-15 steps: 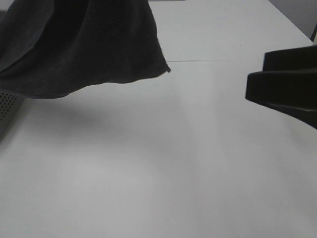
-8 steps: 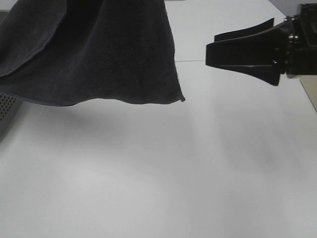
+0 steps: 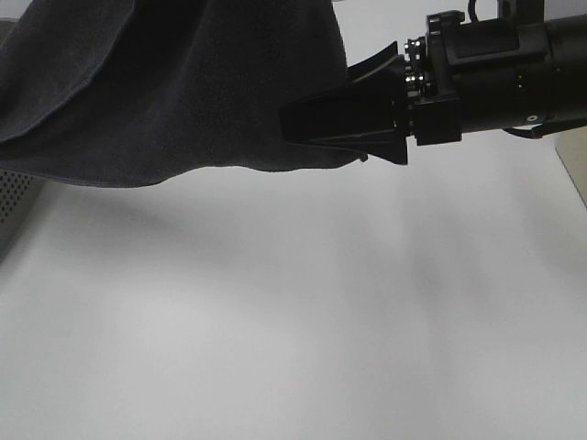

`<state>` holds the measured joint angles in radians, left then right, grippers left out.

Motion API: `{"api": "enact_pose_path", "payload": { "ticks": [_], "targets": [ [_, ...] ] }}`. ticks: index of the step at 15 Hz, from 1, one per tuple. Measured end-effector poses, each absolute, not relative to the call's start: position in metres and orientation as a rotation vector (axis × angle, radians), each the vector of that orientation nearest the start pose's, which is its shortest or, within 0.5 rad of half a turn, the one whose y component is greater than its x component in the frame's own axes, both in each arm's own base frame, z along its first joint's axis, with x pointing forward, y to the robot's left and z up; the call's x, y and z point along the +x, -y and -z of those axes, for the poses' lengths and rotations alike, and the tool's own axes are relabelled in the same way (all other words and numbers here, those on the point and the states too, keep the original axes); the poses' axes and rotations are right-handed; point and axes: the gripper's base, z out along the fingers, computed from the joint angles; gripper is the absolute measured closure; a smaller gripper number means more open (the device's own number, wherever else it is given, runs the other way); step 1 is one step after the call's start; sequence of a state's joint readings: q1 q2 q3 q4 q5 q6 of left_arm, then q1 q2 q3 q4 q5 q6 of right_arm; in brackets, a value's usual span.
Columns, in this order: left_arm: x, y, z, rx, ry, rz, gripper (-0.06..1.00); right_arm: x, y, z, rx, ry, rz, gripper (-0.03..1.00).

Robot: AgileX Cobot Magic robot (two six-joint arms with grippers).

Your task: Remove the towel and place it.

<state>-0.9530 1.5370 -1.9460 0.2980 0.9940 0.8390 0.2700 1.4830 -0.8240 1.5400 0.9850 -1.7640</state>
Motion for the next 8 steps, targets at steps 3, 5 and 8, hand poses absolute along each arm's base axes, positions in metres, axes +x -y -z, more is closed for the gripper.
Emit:
{"api": "enact_pose_path", "payload": {
  "ticks": [3,5,8],
  "targets": [
    [0.2028,0.2478,-0.5085,1.556,-1.250,-0.265,0.94,0.2480,-0.1471,-0.2611,-1.029,-1.781,-1.074,0.50],
    [0.2029,0.2483,-0.5095,1.515,-1.275,-0.232,0.94,0.2485,-0.1469,-0.2608,-1.010,-1.798,-1.079,0.77],
    [0.2029,0.2483,-0.5095,1.505,-1.288,-0.222,0.94,0.2482,-0.1468,-0.2603,-1.012,-1.805,-1.080,0.95]
  ]
}}
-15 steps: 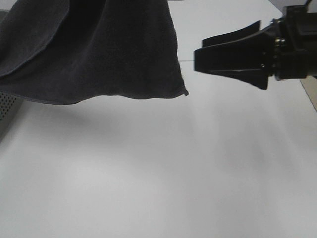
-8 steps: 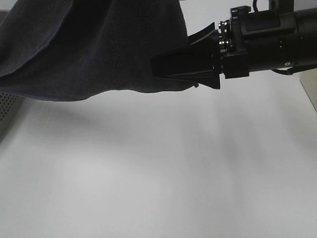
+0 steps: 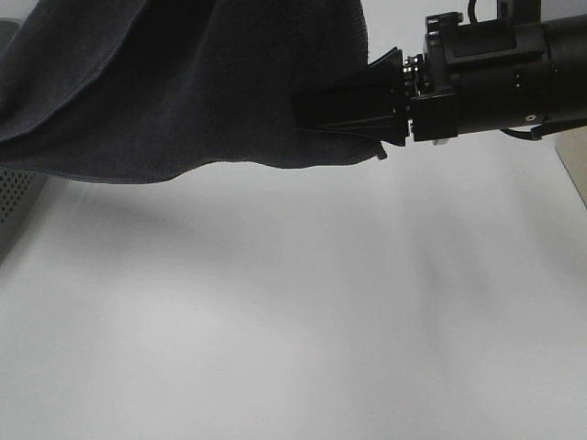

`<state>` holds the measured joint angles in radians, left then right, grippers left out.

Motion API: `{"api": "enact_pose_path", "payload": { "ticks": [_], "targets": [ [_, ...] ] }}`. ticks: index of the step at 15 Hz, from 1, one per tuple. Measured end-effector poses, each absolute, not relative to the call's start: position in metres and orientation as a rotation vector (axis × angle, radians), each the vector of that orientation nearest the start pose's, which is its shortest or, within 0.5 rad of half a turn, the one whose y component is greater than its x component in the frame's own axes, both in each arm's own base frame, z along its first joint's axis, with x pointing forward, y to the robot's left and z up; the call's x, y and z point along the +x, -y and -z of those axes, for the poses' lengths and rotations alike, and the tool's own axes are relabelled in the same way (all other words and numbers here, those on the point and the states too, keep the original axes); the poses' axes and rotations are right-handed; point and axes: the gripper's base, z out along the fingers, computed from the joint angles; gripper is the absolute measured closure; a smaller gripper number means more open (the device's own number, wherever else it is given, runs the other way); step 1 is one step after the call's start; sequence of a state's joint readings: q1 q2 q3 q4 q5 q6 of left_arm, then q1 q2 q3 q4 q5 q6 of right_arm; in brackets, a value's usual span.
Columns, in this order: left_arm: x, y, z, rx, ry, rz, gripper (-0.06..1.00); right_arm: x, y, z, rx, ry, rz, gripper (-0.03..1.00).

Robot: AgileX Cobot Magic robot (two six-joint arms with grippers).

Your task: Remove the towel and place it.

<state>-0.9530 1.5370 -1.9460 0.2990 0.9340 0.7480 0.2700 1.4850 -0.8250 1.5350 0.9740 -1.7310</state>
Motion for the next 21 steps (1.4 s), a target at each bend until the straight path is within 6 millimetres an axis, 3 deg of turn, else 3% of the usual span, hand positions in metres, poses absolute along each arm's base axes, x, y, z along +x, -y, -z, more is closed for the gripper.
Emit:
{"api": "enact_pose_path", "payload": {
  "ticks": [3,7,10,12,14,17,19,21],
  "targets": [
    [0.203,0.248,-0.509,1.510,-1.294,-0.223,0.94,0.248,-0.147,-0.260,-0.996,-1.819,-1.089,0.95],
    [0.203,0.248,-0.509,1.507,-1.298,-0.220,0.94,0.256,-0.143,-0.265,-0.877,-2.023,-1.064,0.95],
    [0.203,0.250,-0.513,1.453,-1.276,-0.192,0.94,0.267,-0.138,-0.316,-0.930,-2.159,-0.917,0.95],
    [0.204,0.254,-0.522,1.382,-1.197,-0.172,0.94,0.271,-0.130,-0.370,-0.938,-2.268,-0.761,0.95],
    [0.209,0.252,-0.530,1.311,-1.141,-0.165,0.94,0.272,-0.118,-0.421,-0.893,-2.264,-0.562,0.95],
    [0.222,0.244,-0.539,1.198,-1.121,-0.099,0.94,0.272,-0.100,-0.480,-0.755,-2.165,-0.304,0.95],
    [0.233,0.235,-0.542,1.117,-1.141,-0.032,0.94,0.280,-0.095,-0.499,-0.698,-2.118,-0.202,0.95],
    [0.247,0.225,-0.543,1.060,-1.152,-0.018,0.94,0.293,-0.093,-0.507,-0.626,-2.073,-0.156,0.95]
  ]
}}
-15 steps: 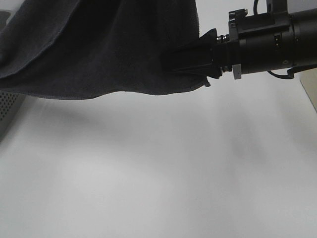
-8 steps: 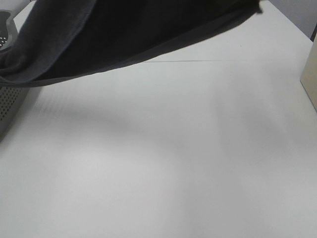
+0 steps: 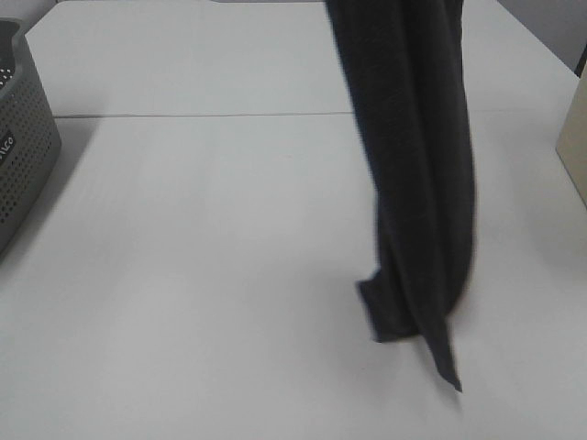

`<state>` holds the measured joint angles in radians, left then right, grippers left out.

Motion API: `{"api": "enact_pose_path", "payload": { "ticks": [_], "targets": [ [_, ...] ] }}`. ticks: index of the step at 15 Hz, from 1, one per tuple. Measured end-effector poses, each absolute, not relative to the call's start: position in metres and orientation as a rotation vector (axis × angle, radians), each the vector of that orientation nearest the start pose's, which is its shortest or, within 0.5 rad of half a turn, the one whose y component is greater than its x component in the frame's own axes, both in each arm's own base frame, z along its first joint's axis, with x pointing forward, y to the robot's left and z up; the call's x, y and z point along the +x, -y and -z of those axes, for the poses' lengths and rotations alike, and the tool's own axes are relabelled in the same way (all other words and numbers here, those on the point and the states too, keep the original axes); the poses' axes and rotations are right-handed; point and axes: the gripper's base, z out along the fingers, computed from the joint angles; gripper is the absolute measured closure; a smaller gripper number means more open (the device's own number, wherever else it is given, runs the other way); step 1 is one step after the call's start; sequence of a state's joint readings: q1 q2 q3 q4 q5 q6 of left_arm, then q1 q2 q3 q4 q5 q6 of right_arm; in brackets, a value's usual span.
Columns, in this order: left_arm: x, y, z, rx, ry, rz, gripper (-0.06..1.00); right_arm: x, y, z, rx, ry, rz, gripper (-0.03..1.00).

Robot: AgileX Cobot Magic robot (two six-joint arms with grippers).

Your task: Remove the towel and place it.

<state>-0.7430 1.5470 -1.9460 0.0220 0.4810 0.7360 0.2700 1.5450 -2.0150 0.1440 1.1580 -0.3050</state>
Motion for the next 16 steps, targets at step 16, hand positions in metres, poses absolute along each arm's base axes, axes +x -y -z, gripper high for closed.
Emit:
{"api": "enact_pose_path", "payload": {
  "ticks": [16],
  "targets": [
    [0.428,0.195,-0.455,0.633,-0.972,-0.325,0.94,0.418,-0.117,-0.486,-0.328,-1.476,-0.112,0.95]
  ]
}}
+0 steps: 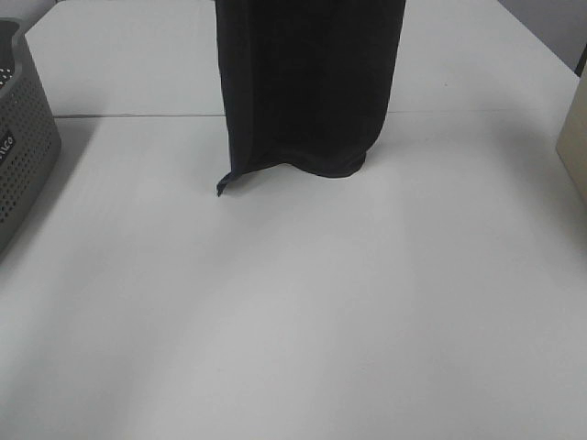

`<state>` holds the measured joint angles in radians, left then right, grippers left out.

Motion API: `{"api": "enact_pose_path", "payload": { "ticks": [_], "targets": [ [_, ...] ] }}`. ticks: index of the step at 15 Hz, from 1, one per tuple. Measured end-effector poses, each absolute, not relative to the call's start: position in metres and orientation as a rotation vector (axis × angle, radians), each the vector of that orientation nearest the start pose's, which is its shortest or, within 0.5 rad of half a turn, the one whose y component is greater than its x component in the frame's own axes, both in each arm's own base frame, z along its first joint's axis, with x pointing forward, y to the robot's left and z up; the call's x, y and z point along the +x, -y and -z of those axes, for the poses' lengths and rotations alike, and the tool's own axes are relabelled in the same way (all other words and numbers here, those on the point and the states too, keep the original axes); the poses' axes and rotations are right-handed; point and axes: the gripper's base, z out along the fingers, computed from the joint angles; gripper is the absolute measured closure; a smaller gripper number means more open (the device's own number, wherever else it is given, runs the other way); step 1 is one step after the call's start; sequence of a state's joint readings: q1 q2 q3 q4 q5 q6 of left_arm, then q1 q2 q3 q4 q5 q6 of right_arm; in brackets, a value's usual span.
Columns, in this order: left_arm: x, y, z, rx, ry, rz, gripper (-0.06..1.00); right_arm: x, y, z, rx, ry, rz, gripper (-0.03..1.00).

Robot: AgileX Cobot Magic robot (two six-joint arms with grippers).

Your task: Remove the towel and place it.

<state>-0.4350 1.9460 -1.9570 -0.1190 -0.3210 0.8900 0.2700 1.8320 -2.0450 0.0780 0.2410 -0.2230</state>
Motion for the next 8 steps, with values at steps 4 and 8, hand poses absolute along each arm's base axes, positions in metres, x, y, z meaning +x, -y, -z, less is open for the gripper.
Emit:
{"api": "enact_pose_path", "payload": {
  "ticks": [4,8],
  "targets": [
    [0.478,0.181,-0.435,0.499,-0.890,-0.317,0.94,0.457,-0.128,-0.460,-0.231,-1.363,-0.182,0.95],
    [0.498,0.183,-0.455,0.521,-0.838,-0.314,0.94,0.472,-0.134,-0.465,-0.217,-1.339,-0.213,0.95]
  ]
}}
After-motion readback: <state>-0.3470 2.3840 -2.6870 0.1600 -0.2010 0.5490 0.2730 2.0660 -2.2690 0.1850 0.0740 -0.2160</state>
